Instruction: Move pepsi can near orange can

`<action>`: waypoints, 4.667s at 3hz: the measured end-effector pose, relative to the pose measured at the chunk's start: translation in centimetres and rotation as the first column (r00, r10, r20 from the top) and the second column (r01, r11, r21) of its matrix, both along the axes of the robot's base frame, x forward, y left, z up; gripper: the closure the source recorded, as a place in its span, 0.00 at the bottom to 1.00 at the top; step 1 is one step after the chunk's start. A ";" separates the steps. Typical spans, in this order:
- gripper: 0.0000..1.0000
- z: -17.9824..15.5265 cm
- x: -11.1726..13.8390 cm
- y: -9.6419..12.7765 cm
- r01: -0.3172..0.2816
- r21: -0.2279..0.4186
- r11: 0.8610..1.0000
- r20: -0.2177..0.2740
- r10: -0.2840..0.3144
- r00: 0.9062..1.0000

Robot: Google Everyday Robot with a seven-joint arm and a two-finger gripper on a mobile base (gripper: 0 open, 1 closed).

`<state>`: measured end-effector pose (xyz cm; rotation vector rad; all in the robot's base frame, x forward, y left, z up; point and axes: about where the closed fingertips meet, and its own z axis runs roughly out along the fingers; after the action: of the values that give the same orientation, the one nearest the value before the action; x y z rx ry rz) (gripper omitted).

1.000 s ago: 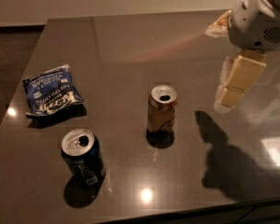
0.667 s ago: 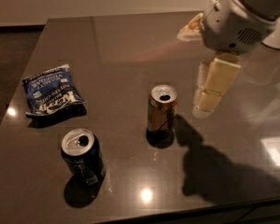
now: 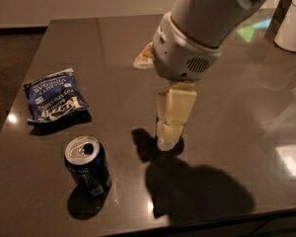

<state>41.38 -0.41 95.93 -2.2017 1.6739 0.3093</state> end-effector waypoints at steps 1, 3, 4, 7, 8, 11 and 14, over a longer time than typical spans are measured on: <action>0.00 -2.2 -2.0 3.2 -0.071 0.008 0.997 -0.038 0.071 0.997; 0.00 -5.6 -5.5 6.9 -0.179 0.008 0.984 -0.104 0.179 0.978; 0.00 -6.2 -6.7 7.8 -0.218 -0.014 0.976 -0.101 0.215 0.971; 0.18 -5.1 -8.0 10.0 -0.272 -0.054 0.961 -0.051 0.269 0.962; 0.40 -5.1 -8.2 10.5 -0.285 -0.063 0.957 -0.051 0.282 0.958; 1.00 -2.4 -3.8 8.8 -0.195 -0.054 0.979 0.004 0.196 0.981; 0.90 -3.4 2.1 5.5 -0.058 -0.072 0.996 -0.044 0.055 0.998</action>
Offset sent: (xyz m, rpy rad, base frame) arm -0.0614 0.0781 -0.0732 -0.0016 0.1421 0.1995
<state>43.50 5.10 92.49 -2.3142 1.6725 0.3163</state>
